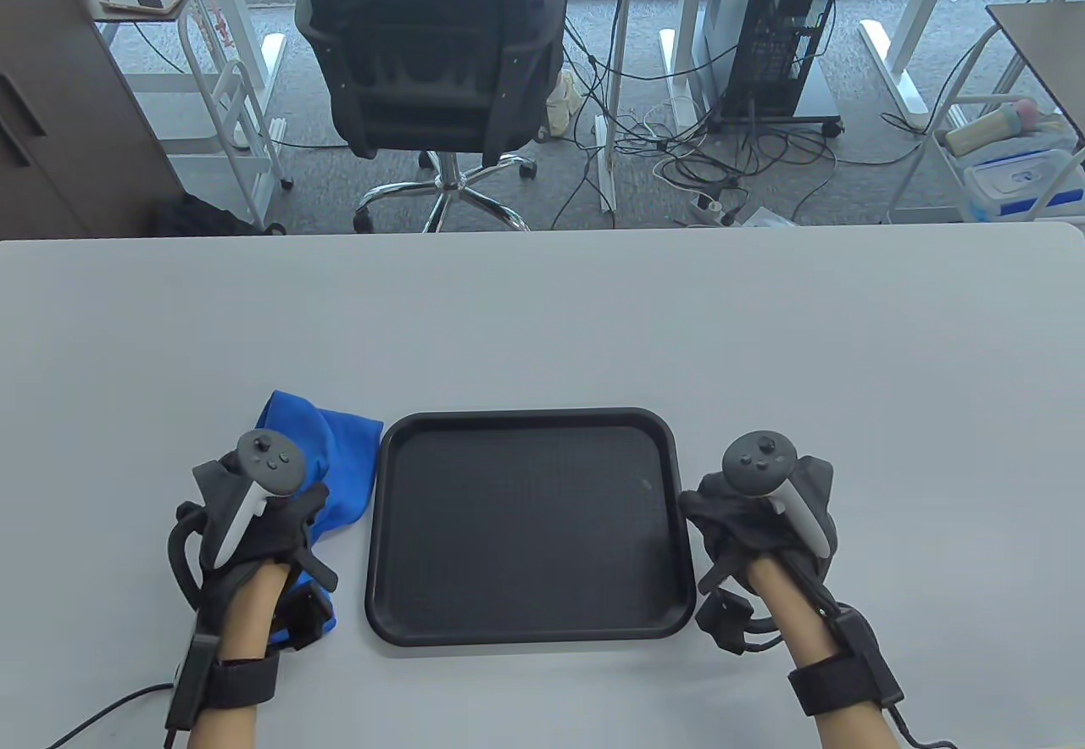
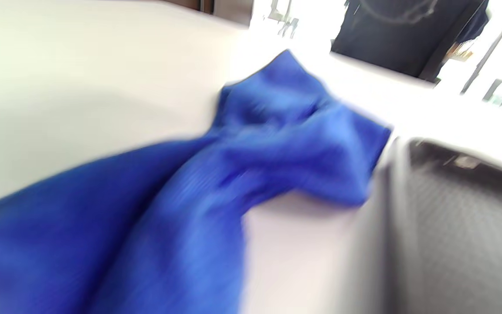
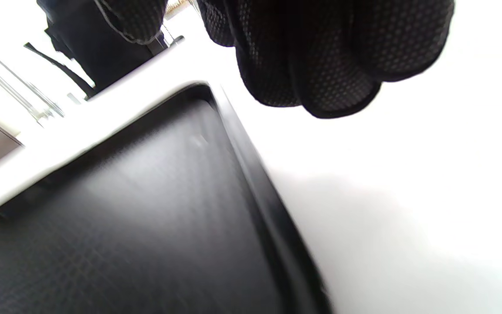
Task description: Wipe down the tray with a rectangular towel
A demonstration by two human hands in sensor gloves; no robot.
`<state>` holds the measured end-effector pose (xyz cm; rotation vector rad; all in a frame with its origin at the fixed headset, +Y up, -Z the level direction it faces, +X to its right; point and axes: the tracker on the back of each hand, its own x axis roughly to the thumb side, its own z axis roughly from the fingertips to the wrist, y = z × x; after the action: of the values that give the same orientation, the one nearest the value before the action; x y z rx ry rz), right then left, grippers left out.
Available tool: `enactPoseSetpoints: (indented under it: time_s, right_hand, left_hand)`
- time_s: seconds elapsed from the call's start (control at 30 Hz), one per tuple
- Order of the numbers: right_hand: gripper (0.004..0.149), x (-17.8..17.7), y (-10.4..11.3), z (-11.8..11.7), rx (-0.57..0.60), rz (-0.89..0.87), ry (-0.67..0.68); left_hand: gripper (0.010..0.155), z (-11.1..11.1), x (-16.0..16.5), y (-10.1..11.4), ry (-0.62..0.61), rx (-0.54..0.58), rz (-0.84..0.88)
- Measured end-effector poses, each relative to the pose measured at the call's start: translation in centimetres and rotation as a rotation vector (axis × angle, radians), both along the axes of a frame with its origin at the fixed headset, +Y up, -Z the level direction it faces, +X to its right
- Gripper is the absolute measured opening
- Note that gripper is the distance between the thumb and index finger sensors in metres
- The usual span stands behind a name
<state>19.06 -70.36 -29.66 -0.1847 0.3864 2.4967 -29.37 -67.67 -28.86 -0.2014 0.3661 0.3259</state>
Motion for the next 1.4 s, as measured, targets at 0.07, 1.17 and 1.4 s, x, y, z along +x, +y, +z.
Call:
enactPoseSetpoints:
  time_s: [0.07, 1.17, 1.4]
  right_hand:
    - [0.063, -0.5, 2.5, 0.8, 0.133, -0.026, 0.019]
    - [0.076, -8.0, 2.1, 4.3, 0.344, -0.031, 0.452]
    - [0.076, -7.9, 2.1, 4.3, 0.337, -0.036, 0.451]
  left_hand:
    - [0.078, 0.3, 0.7, 1.5, -0.062, 0.111, 0.067]
    - [0.074, 3.0, 10.7, -1.8, -0.687, 0.178, 0.134]
    - [0.074, 3.1, 11.0, -2.0, -0.696, 0.166, 0.122]
